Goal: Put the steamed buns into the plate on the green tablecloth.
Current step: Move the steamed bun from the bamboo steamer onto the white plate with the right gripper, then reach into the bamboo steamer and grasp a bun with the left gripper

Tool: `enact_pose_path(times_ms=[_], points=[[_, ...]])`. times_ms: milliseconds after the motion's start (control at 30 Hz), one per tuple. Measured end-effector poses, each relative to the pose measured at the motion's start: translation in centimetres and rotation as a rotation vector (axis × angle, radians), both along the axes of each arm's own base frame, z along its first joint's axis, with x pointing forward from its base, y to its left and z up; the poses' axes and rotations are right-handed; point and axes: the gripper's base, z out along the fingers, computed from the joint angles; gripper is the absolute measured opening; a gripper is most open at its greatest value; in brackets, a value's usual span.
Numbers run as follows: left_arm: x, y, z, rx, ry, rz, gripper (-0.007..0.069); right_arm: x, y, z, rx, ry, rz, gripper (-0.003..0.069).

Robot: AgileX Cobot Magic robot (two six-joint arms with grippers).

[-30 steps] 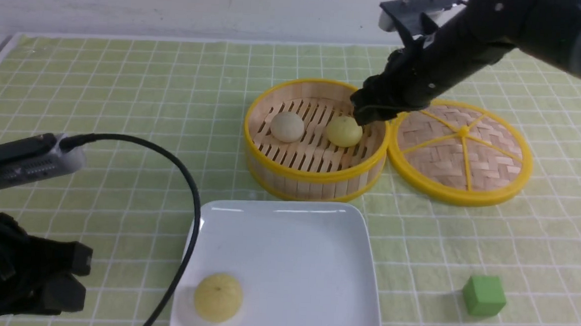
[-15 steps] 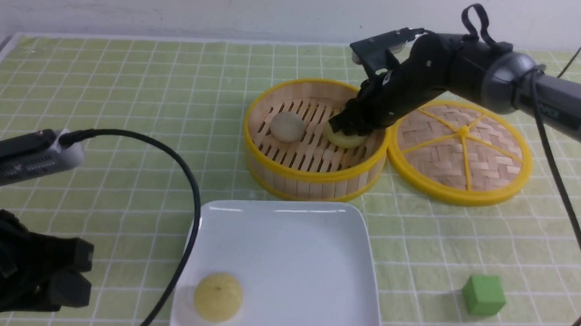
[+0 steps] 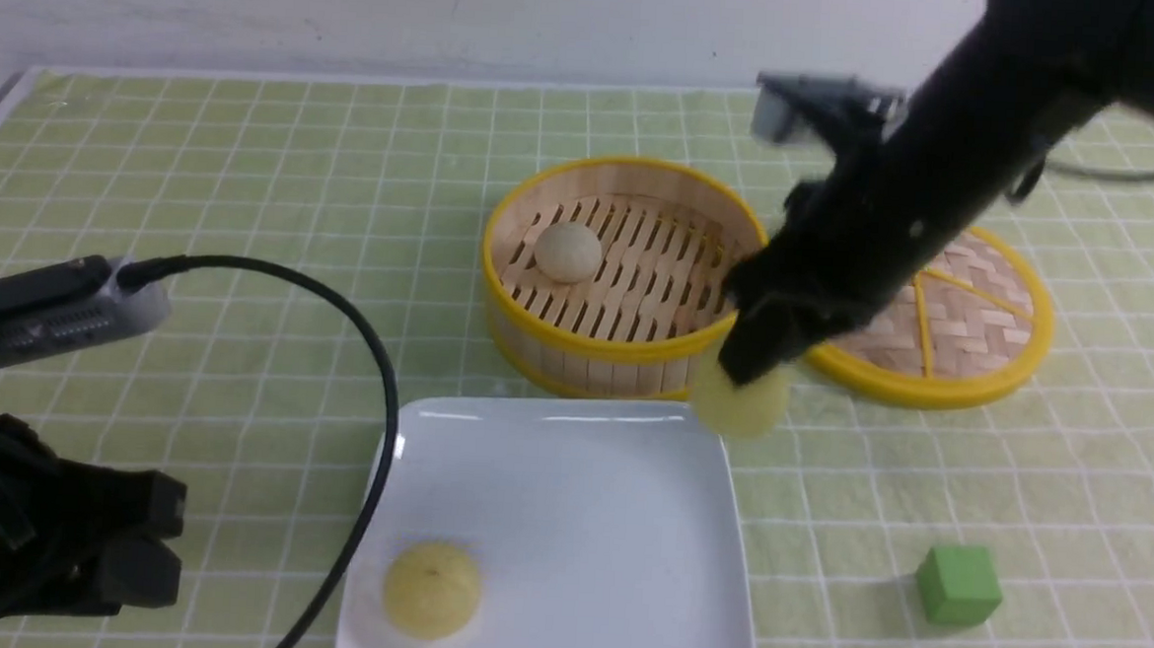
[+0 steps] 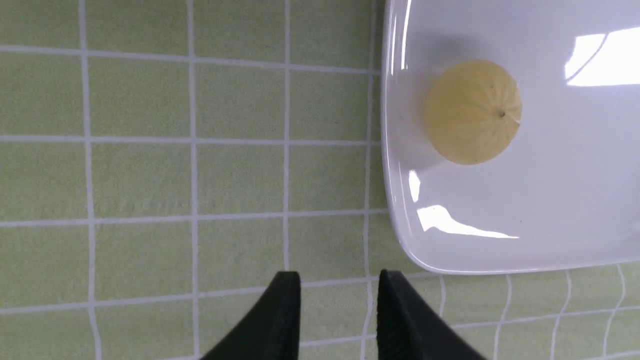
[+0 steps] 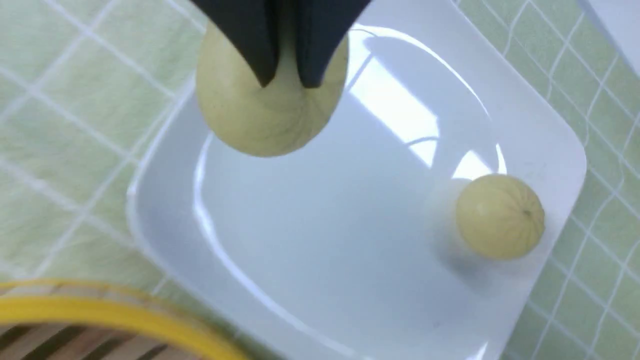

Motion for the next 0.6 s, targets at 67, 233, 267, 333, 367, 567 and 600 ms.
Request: enact_pose_path(times_ms=[67,233,267,333,367,567,600], points=[[0.1,0.0,0.0,0.000,-0.006,0.002,0.0250,-1.3,1.2,-3.7,0.010,0.034,-0.019,0.0020],[0.3,0.0,0.1,0.001,-0.032,0.010,0.0250,-2.7,3.0,-8.6,-0.002,0.026,-0.085,0.0106],[0.3,0.0,0.1,0.002,-0.034,0.011,0.0250,-2.6,3.1,-8.6,0.002,0.019,-0.093,0.0140],[0.3,0.1,0.1,0.002,-0.038,0.012,0.0250,-2.5,3.2,-8.3,0.009,0.009,-0.094,0.0233],[0.4,0.1,0.1,0.002,-0.040,0.013,0.0250,-2.4,3.2,-7.9,0.009,0.007,-0.082,0.0302],[0.5,0.1,0.2,0.003,-0.060,0.019,0.0250,-2.0,2.0,-2.5,-0.056,-0.067,0.008,0.0489],[0.8,0.1,0.3,0.004,-0.087,0.028,0.0250,-1.9,1.1,0.6,-0.098,-0.133,0.003,0.0496]])
